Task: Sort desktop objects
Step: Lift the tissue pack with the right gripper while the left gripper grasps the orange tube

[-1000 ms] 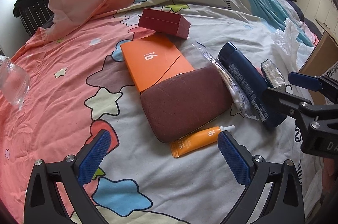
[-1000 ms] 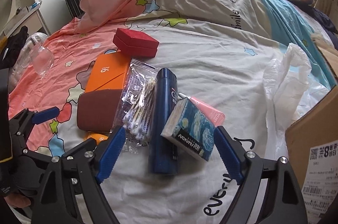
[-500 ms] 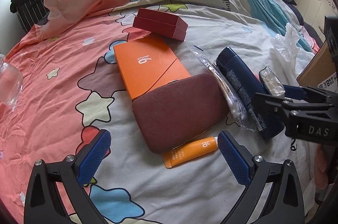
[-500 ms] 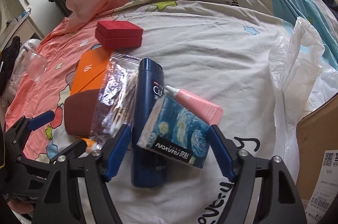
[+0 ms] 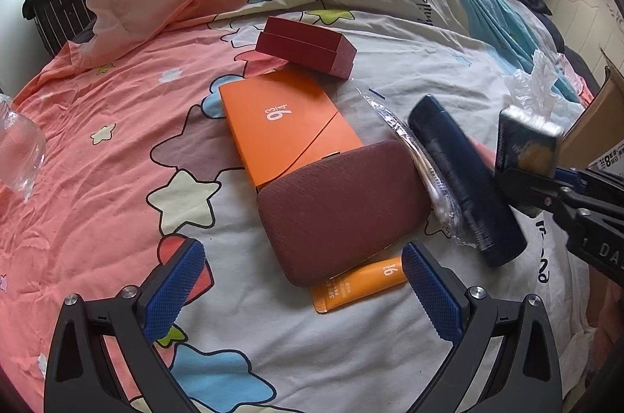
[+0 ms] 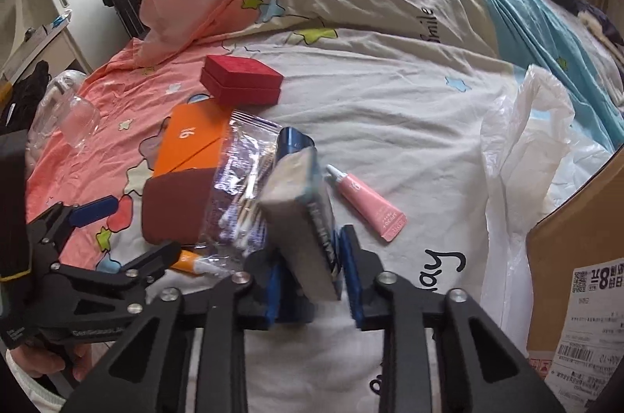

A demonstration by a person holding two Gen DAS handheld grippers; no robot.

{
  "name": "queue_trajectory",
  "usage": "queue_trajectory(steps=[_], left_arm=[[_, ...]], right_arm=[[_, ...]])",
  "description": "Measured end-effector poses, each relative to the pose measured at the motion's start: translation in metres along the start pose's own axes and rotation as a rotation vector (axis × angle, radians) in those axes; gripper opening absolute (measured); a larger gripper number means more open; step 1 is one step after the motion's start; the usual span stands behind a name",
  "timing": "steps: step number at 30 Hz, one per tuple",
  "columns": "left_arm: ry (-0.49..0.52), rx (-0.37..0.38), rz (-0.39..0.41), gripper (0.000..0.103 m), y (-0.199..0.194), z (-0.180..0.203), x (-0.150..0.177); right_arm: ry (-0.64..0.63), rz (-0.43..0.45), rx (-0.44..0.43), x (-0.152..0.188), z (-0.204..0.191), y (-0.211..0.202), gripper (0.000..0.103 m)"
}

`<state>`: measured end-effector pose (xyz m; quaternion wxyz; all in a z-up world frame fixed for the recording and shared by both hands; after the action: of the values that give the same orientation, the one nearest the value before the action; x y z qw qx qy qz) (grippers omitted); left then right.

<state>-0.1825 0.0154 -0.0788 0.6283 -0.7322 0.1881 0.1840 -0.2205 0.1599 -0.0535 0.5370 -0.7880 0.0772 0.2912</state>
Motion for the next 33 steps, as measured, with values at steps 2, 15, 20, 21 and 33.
queue_trajectory(steps=[2, 15, 20, 21, 33], left_arm=[[0.005, -0.003, -0.003, 0.103, 0.001, 0.002, 0.001], [0.041, -0.022, -0.022, 0.103, 0.01, 0.015, 0.005], [0.042, -0.03, -0.016, 0.103, 0.01, 0.017, 0.006], [0.04, -0.03, -0.017, 0.103, 0.009, 0.018, 0.006], [0.128, 0.028, -0.029, 0.103, 0.014, 0.043, 0.017]], right_arm=[[-0.02, 0.013, 0.016, 0.0, -0.005, -0.003, 0.021], [-0.064, 0.035, 0.031, 0.007, -0.02, -0.012, 0.021], [-0.08, 0.041, 0.043, 0.008, -0.023, -0.015, 0.021], [-0.08, 0.041, 0.038, 0.008, -0.024, -0.015, 0.021], [-0.068, 0.051, 0.035, 0.011, -0.025, -0.014, 0.021]])
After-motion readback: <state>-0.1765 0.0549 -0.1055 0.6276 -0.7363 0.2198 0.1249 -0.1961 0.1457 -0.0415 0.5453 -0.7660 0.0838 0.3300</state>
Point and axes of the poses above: each gripper's, at about its wrist camera, not at the fingertips, and y roughly the way its jaws point, z to its right, x to its underside, the point moved 5 cm from there along y, roughly the way its jaws point, and after that the axes turned 10 degrees about -x, right-handed, at the moved point
